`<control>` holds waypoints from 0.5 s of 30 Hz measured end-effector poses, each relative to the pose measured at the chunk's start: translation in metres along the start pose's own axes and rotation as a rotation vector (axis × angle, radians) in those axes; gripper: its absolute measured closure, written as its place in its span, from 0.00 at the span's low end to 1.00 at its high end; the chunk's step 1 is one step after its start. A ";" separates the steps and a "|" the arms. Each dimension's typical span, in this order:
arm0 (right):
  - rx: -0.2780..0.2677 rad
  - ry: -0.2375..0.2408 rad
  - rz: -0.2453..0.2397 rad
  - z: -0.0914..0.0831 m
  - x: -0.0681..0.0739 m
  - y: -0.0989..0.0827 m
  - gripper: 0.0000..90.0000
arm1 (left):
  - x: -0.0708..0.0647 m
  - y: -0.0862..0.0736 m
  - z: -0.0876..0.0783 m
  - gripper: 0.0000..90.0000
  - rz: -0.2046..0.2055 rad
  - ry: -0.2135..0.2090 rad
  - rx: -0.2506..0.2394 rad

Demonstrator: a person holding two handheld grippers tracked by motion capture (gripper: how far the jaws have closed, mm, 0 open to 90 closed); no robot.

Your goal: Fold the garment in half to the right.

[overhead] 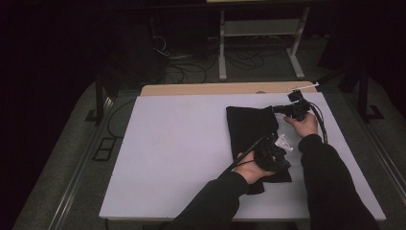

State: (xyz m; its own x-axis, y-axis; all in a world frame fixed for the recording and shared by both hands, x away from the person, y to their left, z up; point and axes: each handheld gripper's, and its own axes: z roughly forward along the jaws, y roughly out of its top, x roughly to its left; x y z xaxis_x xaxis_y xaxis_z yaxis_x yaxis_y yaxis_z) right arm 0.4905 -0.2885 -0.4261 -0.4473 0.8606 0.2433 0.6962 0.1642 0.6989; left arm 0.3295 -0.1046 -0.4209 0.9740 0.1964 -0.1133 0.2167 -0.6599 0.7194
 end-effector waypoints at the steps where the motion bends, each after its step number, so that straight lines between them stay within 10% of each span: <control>1: -0.004 0.000 0.008 -0.004 -0.002 -0.001 0.88 | 0.001 0.001 0.000 0.93 0.001 0.001 -0.001; 15: -0.061 -0.045 0.007 -0.048 -0.009 -0.015 0.50 | -0.001 0.003 0.006 0.93 -0.004 -0.001 0.021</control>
State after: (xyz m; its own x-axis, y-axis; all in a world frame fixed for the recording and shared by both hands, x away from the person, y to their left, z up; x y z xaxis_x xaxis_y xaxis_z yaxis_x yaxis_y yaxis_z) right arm 0.4570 -0.3221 -0.4064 -0.4159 0.8828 0.2185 0.6629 0.1298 0.7374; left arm 0.3298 -0.1107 -0.4225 0.9731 0.1986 -0.1169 0.2222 -0.6743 0.7043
